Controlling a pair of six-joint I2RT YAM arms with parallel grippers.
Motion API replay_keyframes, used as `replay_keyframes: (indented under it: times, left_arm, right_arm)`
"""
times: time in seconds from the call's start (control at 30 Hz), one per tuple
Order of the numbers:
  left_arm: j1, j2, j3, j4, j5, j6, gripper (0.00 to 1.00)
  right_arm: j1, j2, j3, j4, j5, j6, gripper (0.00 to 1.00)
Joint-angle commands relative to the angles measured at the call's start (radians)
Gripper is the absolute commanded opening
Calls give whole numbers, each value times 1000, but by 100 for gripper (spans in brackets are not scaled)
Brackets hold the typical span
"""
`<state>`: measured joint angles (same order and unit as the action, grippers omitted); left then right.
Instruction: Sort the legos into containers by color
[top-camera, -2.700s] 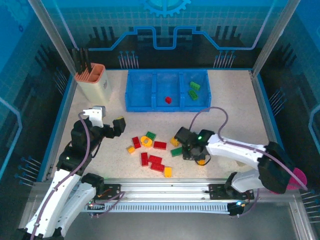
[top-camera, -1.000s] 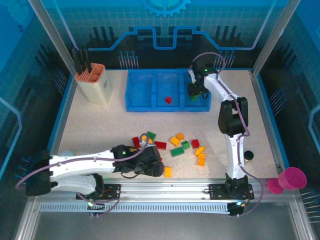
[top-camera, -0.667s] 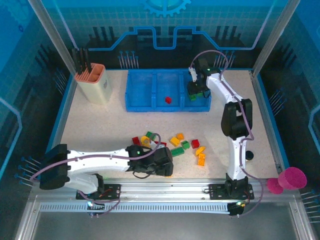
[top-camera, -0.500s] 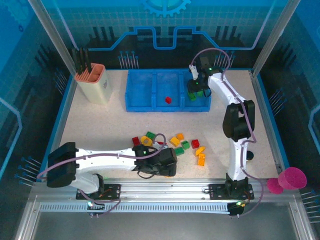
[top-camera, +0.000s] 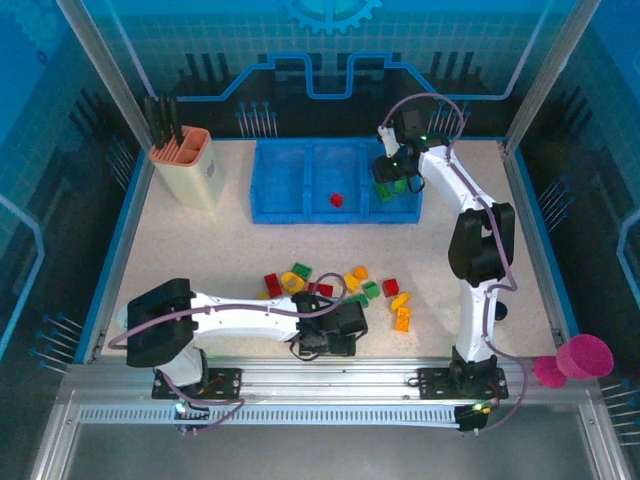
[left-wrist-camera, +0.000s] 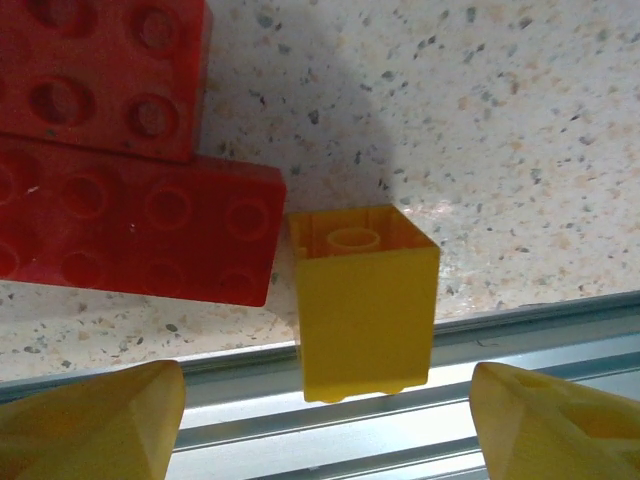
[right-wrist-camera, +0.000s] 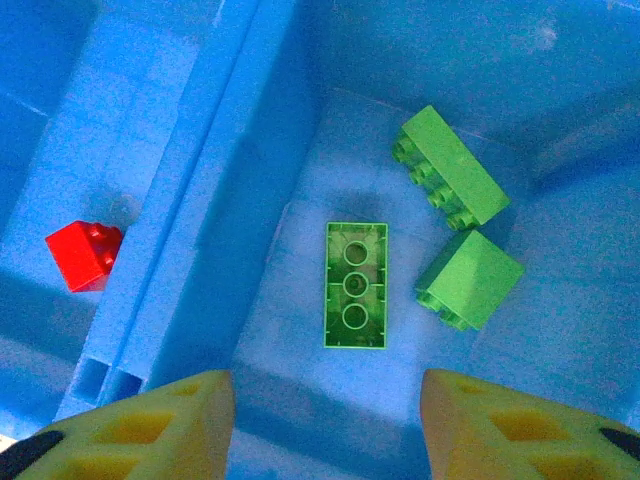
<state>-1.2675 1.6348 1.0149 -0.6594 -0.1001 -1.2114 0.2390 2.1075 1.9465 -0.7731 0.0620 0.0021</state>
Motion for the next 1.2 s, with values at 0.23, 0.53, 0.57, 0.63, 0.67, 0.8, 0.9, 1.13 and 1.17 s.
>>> replay_keyframes:
  times: [0.23, 0.53, 0.57, 0.63, 0.67, 0.8, 0.9, 1.13, 1.17]
  left_arm:
    - [-7, 99, 68, 40, 49, -12, 74]
    - [9, 161, 124, 24, 32, 30, 58]
    - [12, 166, 128, 19, 31, 34, 57]
    - [16, 174, 132, 13, 27, 41, 53]
    - [17, 175, 135, 8, 22, 44, 51]
    - [22, 200, 142, 8, 25, 69, 46]
    - [29, 224, 155, 13, 39, 88, 39]
    - [59, 191, 211, -49, -55, 213, 30]
    - [72, 173, 221, -59, -76, 239, 29]
  right_arm:
    - [-10, -47, -23, 32, -19, -15, 53]
    - [-20, -64, -40, 40, -36, -14, 53]
    - [-21, -66, -43, 40, -36, -13, 53]
    - [-21, -71, -51, 36, -37, -14, 53]
    - [-21, -77, -57, 34, -34, -14, 53]
    - [-17, -175, -161, 57, -43, 2, 53]
    - [-14, -355, -378, 175, -81, 71, 53]
    - [28, -648, -651, 164, -55, 131, 56]
    - [28, -680, -682, 160, -54, 139, 57]
